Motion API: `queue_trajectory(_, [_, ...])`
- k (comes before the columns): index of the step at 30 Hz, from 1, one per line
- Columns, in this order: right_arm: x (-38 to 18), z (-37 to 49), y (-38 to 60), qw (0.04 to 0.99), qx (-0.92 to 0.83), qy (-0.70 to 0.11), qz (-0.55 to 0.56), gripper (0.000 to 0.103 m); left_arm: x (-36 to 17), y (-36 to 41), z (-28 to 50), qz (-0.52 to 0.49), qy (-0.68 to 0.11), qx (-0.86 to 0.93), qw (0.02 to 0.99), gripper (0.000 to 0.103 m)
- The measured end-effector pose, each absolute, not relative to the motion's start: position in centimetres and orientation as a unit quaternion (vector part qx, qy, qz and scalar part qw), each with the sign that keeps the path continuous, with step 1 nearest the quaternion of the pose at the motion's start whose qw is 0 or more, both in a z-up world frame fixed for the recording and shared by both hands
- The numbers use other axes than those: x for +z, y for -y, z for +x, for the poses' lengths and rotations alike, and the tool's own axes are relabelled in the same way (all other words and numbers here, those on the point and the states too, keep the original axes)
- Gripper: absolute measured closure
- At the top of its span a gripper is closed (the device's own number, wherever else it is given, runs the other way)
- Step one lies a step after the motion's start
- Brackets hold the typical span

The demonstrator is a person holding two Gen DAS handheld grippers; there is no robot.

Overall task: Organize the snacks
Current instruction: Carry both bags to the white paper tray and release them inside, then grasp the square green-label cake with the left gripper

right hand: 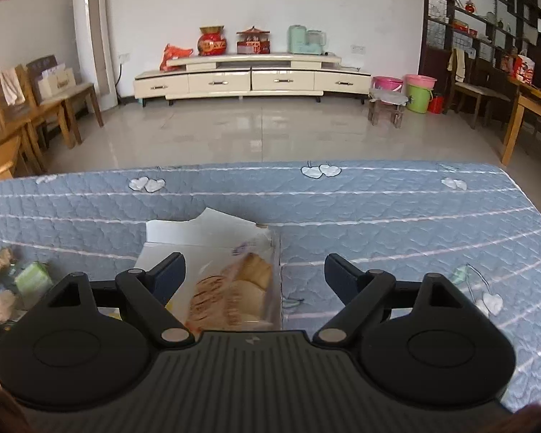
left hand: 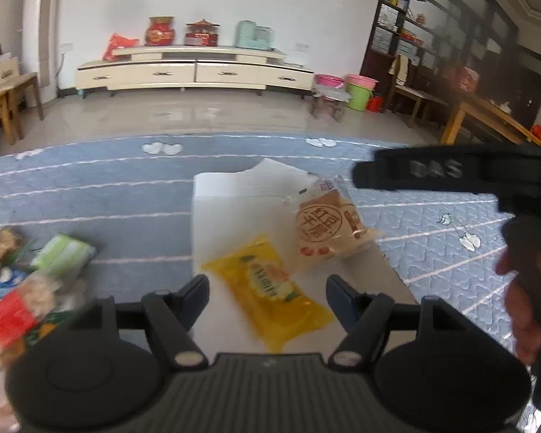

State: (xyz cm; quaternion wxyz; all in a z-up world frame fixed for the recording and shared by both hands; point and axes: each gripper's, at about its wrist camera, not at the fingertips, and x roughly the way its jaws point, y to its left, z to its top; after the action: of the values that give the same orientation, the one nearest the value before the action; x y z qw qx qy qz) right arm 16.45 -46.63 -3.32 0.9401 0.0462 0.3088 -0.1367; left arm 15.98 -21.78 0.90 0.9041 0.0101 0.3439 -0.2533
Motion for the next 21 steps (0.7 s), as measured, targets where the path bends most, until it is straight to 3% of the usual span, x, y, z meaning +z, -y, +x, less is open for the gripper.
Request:
queue_trajectory(8, [-1.7, 8.4, 42.9, 0.944, -0.153, -0.291, 0.019, 0.0, 3.0, 18.5, 12.5, 0.041, -0.33, -0.195, 0.923, 0.019])
queue_trajectory(14, [-1.1, 4.2, 40.5, 0.946, -0.15, -0.288, 0.018, 0.0, 3.9, 15.7, 10.4, 0.046, -0.323, -0.171, 0.93, 0.019])
queue_trajectory(21, [0.1, 4.9, 38.7, 0.948, -0.134, -0.289, 0.019, 0.0, 4.6, 13.1, 8.8, 0.044, -0.313, -0.155, 0.936, 0.019])
